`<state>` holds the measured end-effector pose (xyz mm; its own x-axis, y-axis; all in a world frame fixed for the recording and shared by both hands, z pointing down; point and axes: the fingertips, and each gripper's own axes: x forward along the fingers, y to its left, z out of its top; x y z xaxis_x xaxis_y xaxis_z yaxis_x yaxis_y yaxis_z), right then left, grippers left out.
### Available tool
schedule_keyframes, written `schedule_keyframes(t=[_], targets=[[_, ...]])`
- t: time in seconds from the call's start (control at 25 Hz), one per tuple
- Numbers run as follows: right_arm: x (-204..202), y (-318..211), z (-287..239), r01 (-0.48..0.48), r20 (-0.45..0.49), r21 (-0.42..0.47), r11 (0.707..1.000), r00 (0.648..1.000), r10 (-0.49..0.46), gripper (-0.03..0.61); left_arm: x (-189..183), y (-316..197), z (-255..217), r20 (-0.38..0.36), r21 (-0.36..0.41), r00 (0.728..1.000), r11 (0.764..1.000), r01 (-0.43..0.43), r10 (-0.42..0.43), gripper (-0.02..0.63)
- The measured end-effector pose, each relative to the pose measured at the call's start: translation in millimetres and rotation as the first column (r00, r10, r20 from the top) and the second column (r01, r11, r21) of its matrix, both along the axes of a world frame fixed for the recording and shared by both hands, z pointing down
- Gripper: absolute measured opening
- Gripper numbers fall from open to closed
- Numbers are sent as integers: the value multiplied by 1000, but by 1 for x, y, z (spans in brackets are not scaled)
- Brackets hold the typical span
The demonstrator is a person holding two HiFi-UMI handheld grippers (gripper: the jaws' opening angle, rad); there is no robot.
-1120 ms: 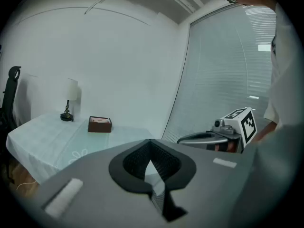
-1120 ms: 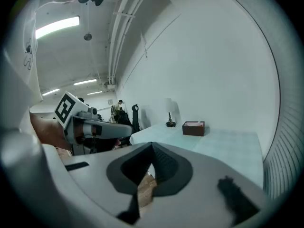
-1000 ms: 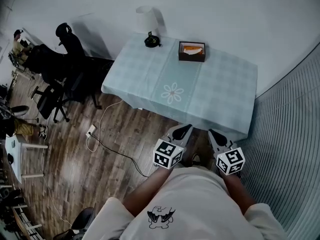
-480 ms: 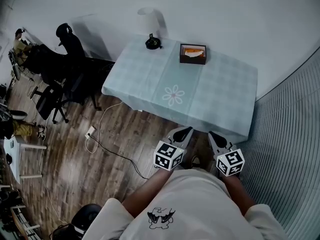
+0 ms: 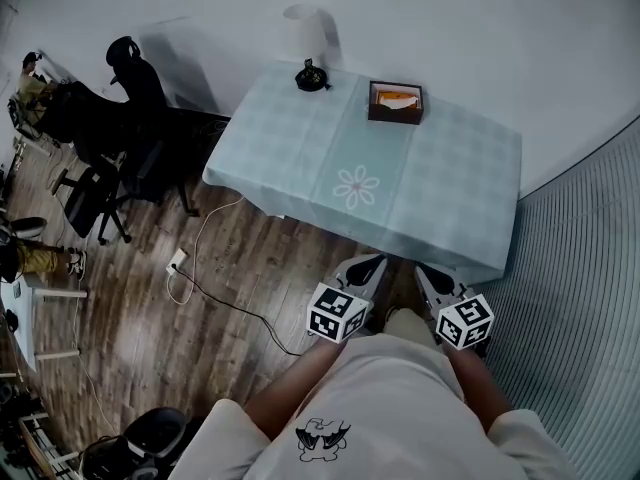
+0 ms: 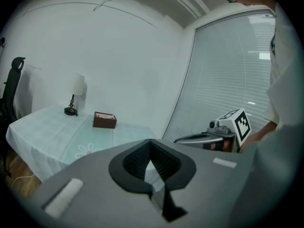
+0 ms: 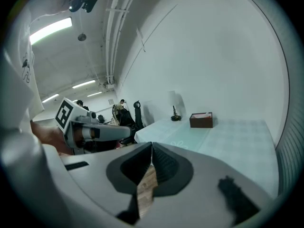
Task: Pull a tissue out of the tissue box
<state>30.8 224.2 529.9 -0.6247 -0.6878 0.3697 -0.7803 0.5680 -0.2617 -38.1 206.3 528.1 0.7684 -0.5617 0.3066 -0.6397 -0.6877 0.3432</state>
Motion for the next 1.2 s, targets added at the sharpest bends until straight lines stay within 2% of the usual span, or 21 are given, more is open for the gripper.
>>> schedule_keyframes(t=[0.24, 0.44, 0.64, 0.88, 1.04, 1.2], targets=[[4, -8, 10, -61, -37, -23, 998, 998, 60, 12, -38, -4, 25, -5, -60, 999, 997, 50, -51, 6], [8, -35, 14, -57, -25, -37, 998, 998, 56, 12, -45, -35, 29, -9, -80, 995, 992, 95, -96, 6], [22, -90, 21, -62, 11, -38, 997, 998, 62, 12, -25, -84, 26, 13, -71, 996, 993, 91, -90, 6], [55, -183, 28, -62, 58, -53, 997, 996, 65, 12, 14, -172, 22, 53, -78, 994, 992, 99, -95, 6], [76, -240, 24, -32, 71, -57, 998, 997, 36, 12, 46, -238, 10, 78, -61, 993, 994, 96, -91, 6], [90, -281, 18, 26, 48, -26, 999, 999, -25, 12, 68, -283, 0, 68, -35, 991, 992, 118, -115, 6]])
